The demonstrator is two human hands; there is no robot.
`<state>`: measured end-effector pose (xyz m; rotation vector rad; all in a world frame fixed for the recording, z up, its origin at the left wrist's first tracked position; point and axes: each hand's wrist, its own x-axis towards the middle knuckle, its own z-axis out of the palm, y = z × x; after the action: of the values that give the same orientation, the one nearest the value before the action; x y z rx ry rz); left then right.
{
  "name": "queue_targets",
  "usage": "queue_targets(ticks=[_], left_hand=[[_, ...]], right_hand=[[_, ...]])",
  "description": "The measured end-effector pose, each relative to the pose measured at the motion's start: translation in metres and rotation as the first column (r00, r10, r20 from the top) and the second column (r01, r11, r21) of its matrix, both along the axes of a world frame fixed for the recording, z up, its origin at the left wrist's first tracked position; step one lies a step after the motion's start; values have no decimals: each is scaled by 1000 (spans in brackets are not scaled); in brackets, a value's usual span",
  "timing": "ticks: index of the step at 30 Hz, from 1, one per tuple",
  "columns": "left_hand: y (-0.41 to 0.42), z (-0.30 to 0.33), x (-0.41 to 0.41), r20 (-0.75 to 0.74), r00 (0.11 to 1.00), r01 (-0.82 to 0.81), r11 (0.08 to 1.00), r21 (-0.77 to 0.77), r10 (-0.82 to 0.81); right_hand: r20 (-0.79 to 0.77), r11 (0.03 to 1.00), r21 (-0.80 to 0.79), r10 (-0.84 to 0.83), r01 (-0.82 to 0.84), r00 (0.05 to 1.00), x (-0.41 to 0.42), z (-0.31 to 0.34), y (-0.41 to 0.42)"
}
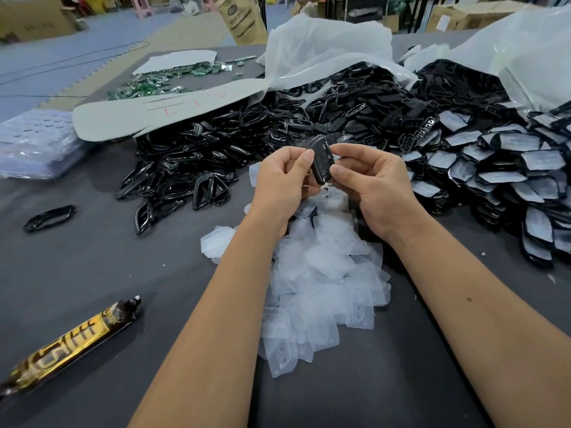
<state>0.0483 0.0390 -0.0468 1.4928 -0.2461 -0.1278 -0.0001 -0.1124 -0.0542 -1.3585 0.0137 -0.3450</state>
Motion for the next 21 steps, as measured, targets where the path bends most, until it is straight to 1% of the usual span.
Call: queue_targets(ticks=[2,5,8,10,13,16,18,21], left_hand=[[0,0,0,-5,1000,24,1000,16,-24],[0,0,0,-44,997,63,998,-14,-63],[0,0,-1,-58,997,42,999,-11,-43],[-1,-1,-2,-18,1000,24,1000,13,-23],[-1,-2,-4,29,1000,-6,1000,29,6],[4,-2,-4,-3,1000,10,1000,-3,-10],[7,-1,-4,-31,998,45,998,-39,-46],[8,0,-3,-49,994,88,993,-80,-93]], right_hand=[[7,1000,-13,11,-11,1000,-1,0,-2],[7,998,20,53,-53,999,-1,1,-3],[-43,997,44,64,-62,997,1,1,-3],[-63,999,42,34,-32,997,2,1,-1],[-41,999,12,-29,30,999,2,1,2],[-17,998,5,-70,70,997,1,1,2],[-18,998,25,-57,58,998,0,3,0],[-33,996,82,21,-18,999,-2,5,-3]])
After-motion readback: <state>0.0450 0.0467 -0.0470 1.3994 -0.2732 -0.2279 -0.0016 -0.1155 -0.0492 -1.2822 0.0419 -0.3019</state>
